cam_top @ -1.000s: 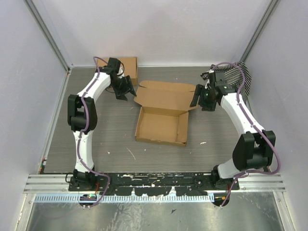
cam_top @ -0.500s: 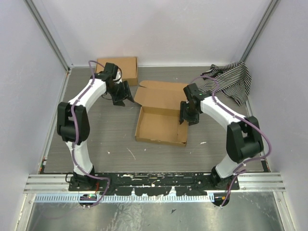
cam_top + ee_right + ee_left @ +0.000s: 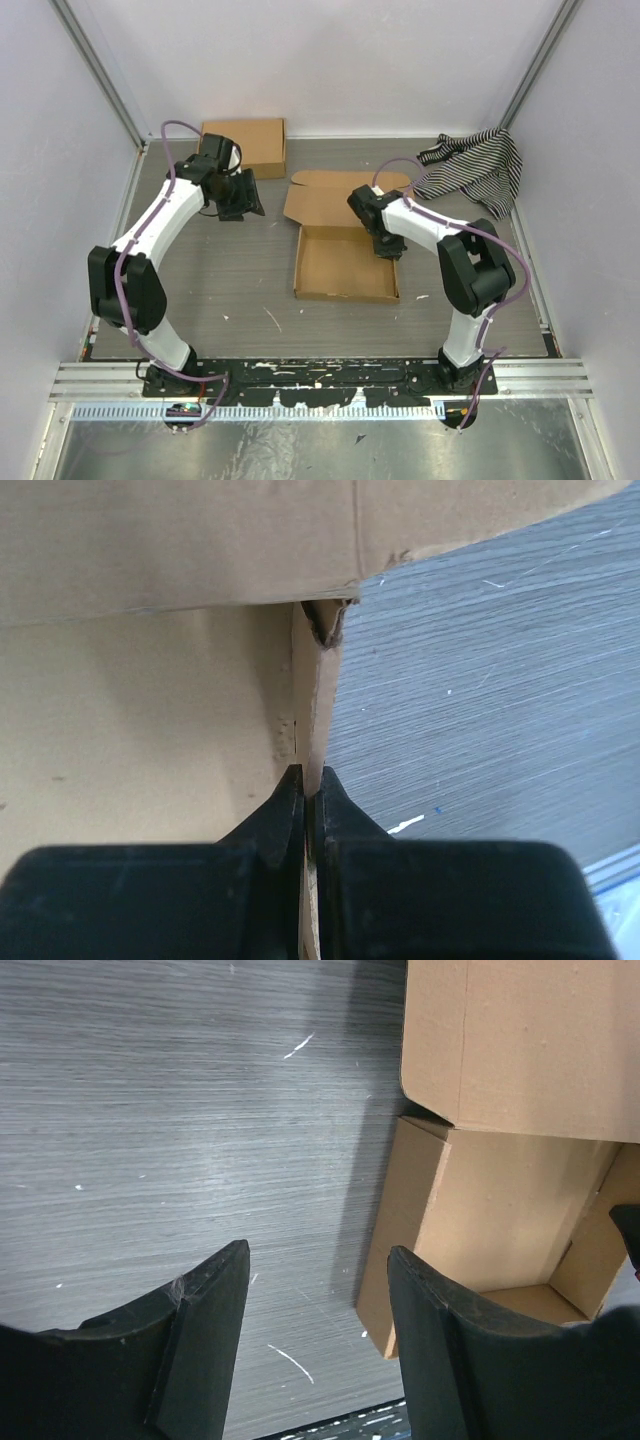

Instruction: Fold the paper box

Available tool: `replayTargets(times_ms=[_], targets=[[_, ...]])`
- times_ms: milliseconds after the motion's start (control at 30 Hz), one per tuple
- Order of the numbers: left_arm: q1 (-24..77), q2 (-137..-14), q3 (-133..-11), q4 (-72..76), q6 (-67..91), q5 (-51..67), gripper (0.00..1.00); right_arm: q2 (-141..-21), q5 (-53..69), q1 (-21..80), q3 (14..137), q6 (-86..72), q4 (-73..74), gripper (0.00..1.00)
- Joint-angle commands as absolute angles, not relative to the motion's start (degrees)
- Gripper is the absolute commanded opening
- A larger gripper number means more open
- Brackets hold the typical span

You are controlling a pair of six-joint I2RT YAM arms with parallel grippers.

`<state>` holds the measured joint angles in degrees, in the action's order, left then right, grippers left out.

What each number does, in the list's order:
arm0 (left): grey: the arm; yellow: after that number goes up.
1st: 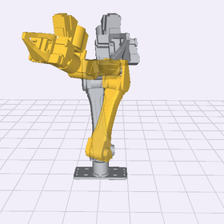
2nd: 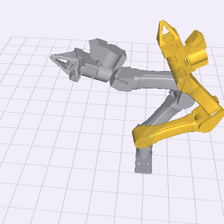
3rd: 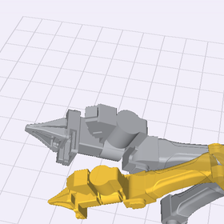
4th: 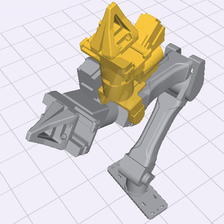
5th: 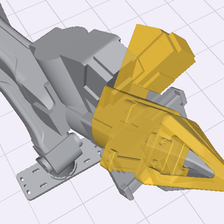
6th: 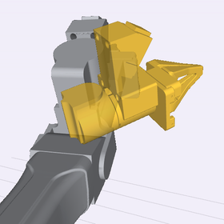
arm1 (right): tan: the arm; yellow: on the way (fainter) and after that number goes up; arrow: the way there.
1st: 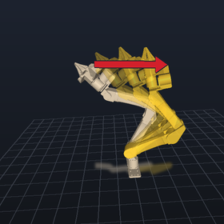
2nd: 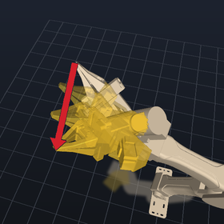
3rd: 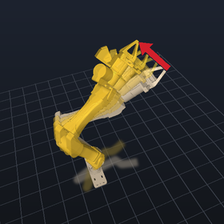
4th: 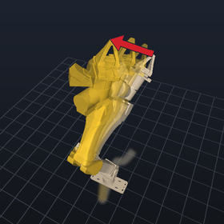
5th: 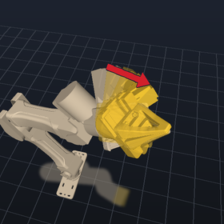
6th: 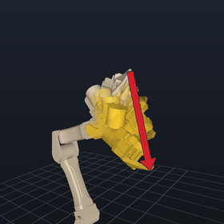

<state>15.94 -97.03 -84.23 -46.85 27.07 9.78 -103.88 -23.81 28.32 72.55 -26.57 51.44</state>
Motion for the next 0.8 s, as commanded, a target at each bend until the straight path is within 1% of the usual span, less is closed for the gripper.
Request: replayTargets(times_ms=[0, 167, 200, 233, 267, 300, 367, 467, 500, 533, 600, 633, 667, 767], targets=[[16.8, -90.9, -83.1, -47.0, 25.1, 3.4, 0.64, -106.8, -37.7, 30.8, 72.0, -29.8, 53.7, 0.01], [17.1, -86.7, -81.5, -48.2, 24.8, 1.8, 0.64, -103.9, -26.4, 30.8, 69.2, -33.0, 45.9, 0.02], [17.1, -85.8, -80.8, -48.0, 25.1, 1.8, 0.64, -103.7, -26.0, 30.8, 69.5, -33.3, 45.3, 0.04], [17.1, -84.9, -80.1, -47.5, 25.4, 2.0, 0.64, -104.0, -26.2, 30.8, 70.2, -33.4, 45.3, 0.11], [17.1, -83.7, -79.2, -46.8, 25.9, 2.0, 0.64, -104.2, -26.5, 30.8, 71.1, -33.3, 45.9, 0.26], [17.1, -82.9, -78.3, -45.8, 26.3, 2.0, 0.64, -104.3, -26.4, 30.8, 71.9, -32.8, 46.3, 0.32], [17.1, -81.8, -76.8, -44.7, 26.9, 2.0, 0.64, -104.8, -26.8, 30.8, 74.0, -31.8, 47.5, 0.37], [17.1, -81.1, -75.2, -43.5, 27.6, 2.8, 0.64, -107.6, -28.7, 30.8, 77.2, -30.8, 50.1, 0.39], [17.1, -81.0, -74.9, -43.4, 27.7, 3.0, 0.64, -108.7, -29.1, 30.8, 77.9, -30.4, 50.5, 0.38], [17.1, -81.1, -74.7, -43.4, 27.7, 3.1, 0.64, -109.6, -28.9, 30.8, 78.4, -30.1, 50.6, 0.33], [17.1, -81.1, -74.6, -43.6, 27.4, 3.2, 0.64, -110.3, -28.0, 30.8, 78.2, -29.8, 49.6, 0.12], [17.1, -81.1, -74.7, -43.9, 27.1, 3.0, 0.64, -110.2, -27.4, 30.8, 77.7, -29.7, 48.7, 0.03], [17.1, -81.0, -74.8, -44.0, 26.8, 2.8, 0.64, -110.1, -26.7, 30.8, 77.2, -29.6, 47.9, 0.01], [17.1, -80.7, -75.0, -44.6, 26.2, 2.7, 0.64, -109.4, -24.1, 30.8, 76.1, -29.0, 45.4, 0.01]])
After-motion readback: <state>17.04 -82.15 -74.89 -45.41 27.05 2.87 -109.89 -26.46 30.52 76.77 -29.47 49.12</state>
